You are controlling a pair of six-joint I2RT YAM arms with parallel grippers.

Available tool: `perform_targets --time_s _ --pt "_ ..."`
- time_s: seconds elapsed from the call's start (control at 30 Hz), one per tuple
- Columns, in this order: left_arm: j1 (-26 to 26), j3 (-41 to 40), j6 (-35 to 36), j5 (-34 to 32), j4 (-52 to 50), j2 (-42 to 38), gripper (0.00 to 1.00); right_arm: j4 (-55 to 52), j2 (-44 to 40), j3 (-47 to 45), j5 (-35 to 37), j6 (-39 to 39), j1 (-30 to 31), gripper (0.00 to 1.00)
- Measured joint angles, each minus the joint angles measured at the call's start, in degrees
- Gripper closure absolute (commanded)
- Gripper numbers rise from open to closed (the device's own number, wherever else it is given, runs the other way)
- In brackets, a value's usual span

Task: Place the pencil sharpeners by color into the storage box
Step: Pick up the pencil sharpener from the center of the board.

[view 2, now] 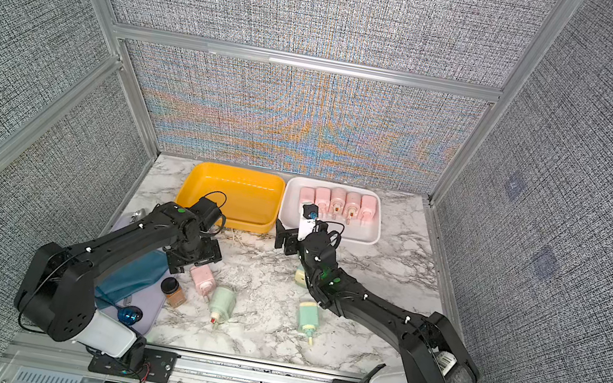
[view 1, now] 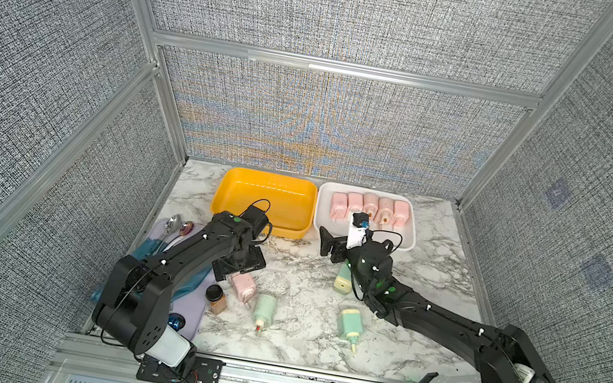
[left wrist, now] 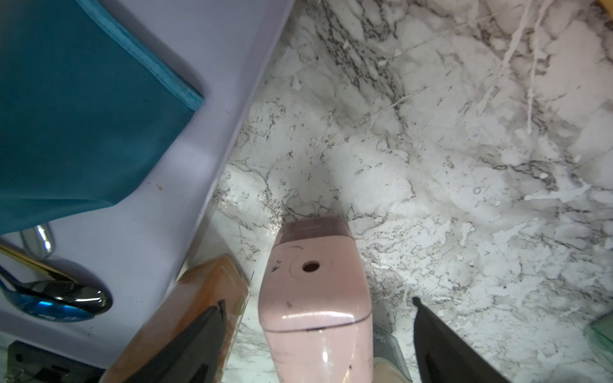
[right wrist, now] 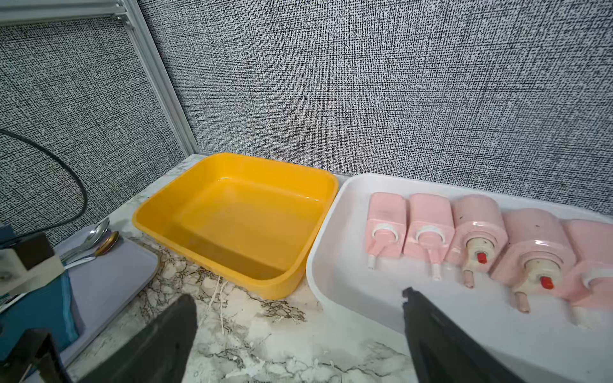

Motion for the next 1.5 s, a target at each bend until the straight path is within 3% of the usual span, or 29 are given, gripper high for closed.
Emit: perform_targets --time_s 0.8,0.9,1.27,1.5 --pt "0.83 -4.83 -1.01 4.33 4.7 -0.13 0.26 -0.48 1.55 1.14 0.85 -0.09 0.92 0.01" --pt "0.83 -4.96 -1.16 5.22 5.25 0.11 0.33 -0.7 1.53 1.14 0.9 -0.22 1.07 0.01" --pt "0.83 -4.59 0.35 5.09 5.51 0.7 0.42 -2.25 1.44 3.17 1.07 -0.7 1.62 0.01" --pt "0.83 -3.87 0.81 4.33 5.46 0.85 0.83 -1.88 2.47 4.02 0.5 -2.01 2.03 0.01"
